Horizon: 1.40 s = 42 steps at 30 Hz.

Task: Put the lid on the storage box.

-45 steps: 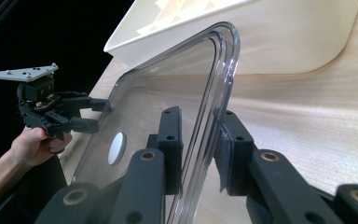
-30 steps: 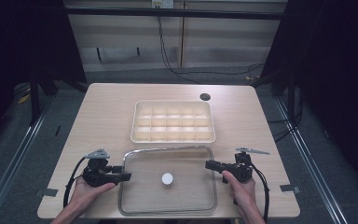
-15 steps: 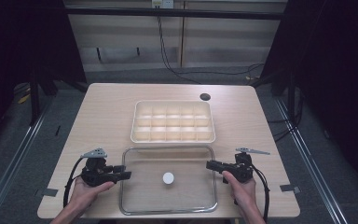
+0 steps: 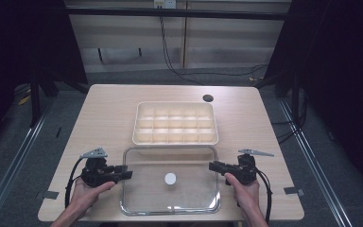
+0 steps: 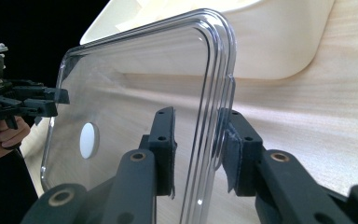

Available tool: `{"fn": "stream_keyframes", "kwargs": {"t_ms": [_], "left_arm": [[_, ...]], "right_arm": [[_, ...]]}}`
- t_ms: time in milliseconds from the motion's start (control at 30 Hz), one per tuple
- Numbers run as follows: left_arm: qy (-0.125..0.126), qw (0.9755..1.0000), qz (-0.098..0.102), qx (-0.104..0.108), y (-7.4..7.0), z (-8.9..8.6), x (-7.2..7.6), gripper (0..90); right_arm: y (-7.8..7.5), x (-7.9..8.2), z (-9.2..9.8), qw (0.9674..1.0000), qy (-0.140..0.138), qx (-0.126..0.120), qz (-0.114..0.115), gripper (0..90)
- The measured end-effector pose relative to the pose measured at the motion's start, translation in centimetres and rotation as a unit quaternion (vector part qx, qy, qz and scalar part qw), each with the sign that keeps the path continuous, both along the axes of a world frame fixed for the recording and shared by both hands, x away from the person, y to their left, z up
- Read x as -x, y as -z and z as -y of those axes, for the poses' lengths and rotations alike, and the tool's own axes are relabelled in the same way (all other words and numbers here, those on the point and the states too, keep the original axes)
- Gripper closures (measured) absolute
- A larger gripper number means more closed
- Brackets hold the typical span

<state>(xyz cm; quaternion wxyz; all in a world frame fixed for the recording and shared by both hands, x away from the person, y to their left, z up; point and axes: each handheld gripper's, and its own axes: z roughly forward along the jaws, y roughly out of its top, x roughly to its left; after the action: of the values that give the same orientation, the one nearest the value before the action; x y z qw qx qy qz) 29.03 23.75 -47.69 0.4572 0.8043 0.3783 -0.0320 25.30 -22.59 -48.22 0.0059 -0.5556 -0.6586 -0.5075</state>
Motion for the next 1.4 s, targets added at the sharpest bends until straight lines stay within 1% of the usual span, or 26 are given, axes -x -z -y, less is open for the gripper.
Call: {"fn": "stream_keyframes", "kwargs": {"t_ms": [133, 167, 267, 300, 367, 400, 433, 500, 533, 600, 667, 800, 833, 967, 1000, 1033, 1067, 1267, 1300, 1333, 1400], "left_arm": [[-0.004, 0.9999, 0.003, 0.01, -0.5, 0.0, 0.0, 58.9], [-0.002, 0.9999, 0.005, 0.011, -0.6, -0.1, -0.1, 59.6], [-0.007, 0.9998, 0.009, 0.016, -0.8, -0.2, 0.0, 61.6], [-0.005, 0.9997, 0.01, 0.019, -1.0, -0.3, 0.0, 61.6], [0.0, 0.9996, 0.009, 0.027, -1.1, -0.5, 0.0, 64.7], [0.002, 0.9993, 0.01, 0.036, -1.2, -0.8, 0.0, 65.3], [-0.001, 0.9992, 0.01, 0.038, -1.3, -0.8, 0.0, 65.8], [0.002, 0.9992, 0.012, 0.039, -1.3, -0.9, 0.0, 66.0], [0.002, 0.9991, 0.011, 0.042, -1.4, -0.9, 0.0, 66.6], [0.004, 0.9991, 0.016, 0.038, -1.6, -1.0, 0.1, 67.0], [0.004, 0.9988, 0.022, 0.044, -1.9, -0.9, 0.3, 67.5], [0.006, 0.9987, 0.027, 0.044, -2.3, -0.9, 0.2, 69.2], [-0.001, 0.9983, 0.031, 0.05, -2.7, -0.8, 0.2, 70.0], [-0.006, 0.998, 0.039, 0.049, -3.0, -0.7, 0.2, 70.8], [-0.01, 0.998, 0.04, 0.048, -3.2, -0.6, 0.1, 70.9], [-0.011, 0.9979, 0.043, 0.047, -3.3, -0.6, 0.1, 70.9], [-0.009, 0.9978, 0.046, 0.047, -3.4, -0.5, 0.0, 71.1], [-0.007, 0.9977, 0.046, 0.049, -3.4, -0.5, -0.2, 71.4], [-0.008, 0.9977, 0.046, 0.05, -3.6, -0.4, -0.3, 71.7], [-0.008, 0.9977, 0.048, 0.046, -3.6, -0.5, -0.3, 71.6], [-0.008, 0.9976, 0.05, 0.046, -3.8, -0.4, -0.3, 71.3]], "right_arm": [[-0.5, 0.0, -0.1, 0.9999, 0.001, 0.004, 0.012, 67.9], [-0.6, 0.0, -0.1, 0.9999, 0.002, 0.001, 0.016, 68.0], [-0.8, -0.1, -0.1, 0.9998, 0.003, 0.0, 0.019, 68.0], [-0.9, -0.1, -0.1, 0.9998, 0.004, -0.001, 0.021, 68.1], [-1.2, -0.1, -0.2, 0.9997, 0.007, -0.004, 0.025, 68.3], [-1.2, -0.1, -0.2, 0.9996, 0.009, -0.007, 0.026, 68.4], [-1.3, -0.1, -0.2, 0.9995, 0.012, -0.011, 0.027, 68.5], [-1.4, -0.1, -0.3, 0.9995, 0.013, -0.011, 0.028, 68.5], [-1.6, -0.1, -0.4, 0.9994, 0.012, -0.006, 0.031, 68.5], [-1.8, 0.0, -0.4, 0.9994, 0.011, -0.004, 0.032, 68.6], [-2.1, 0.1, -0.4, 0.9992, 0.012, -0.001, 0.037, 68.6], [-2.6, 0.2, -0.4, 0.9989, 0.012, 0.0, 0.045, 68.8], [-2.8, 0.2, -0.3, 0.9986, 0.014, 0.001, 0.051, 68.9], [-3.2, 0.3, -0.2, 0.9983, 0.016, -0.004, 0.056, 69.5], [-3.2, 0.4, -0.1, 0.9984, 0.017, -0.009, 0.054, 69.9], [-3.2, 0.4, 0.0, 0.9983, 0.02, -0.018, 0.051, 70.2], [-3.3, 0.5, 0.0, 0.9982, 0.022, -0.02, 0.052, 70.1], [-3.6, 0.6, 0.0, 0.9979, 0.024, -0.015, 0.058, 70.3], [-4.1, 0.7, 0.0, 0.9976, 0.025, -0.012, 0.063, 70.4], [-4.3, 0.7, 0.0, 0.9974, 0.025, -0.01, 0.067, 70.4], [-4.7, 0.8, -0.1, 0.9968, 0.025, -0.006, 0.076, 70.7]]}}
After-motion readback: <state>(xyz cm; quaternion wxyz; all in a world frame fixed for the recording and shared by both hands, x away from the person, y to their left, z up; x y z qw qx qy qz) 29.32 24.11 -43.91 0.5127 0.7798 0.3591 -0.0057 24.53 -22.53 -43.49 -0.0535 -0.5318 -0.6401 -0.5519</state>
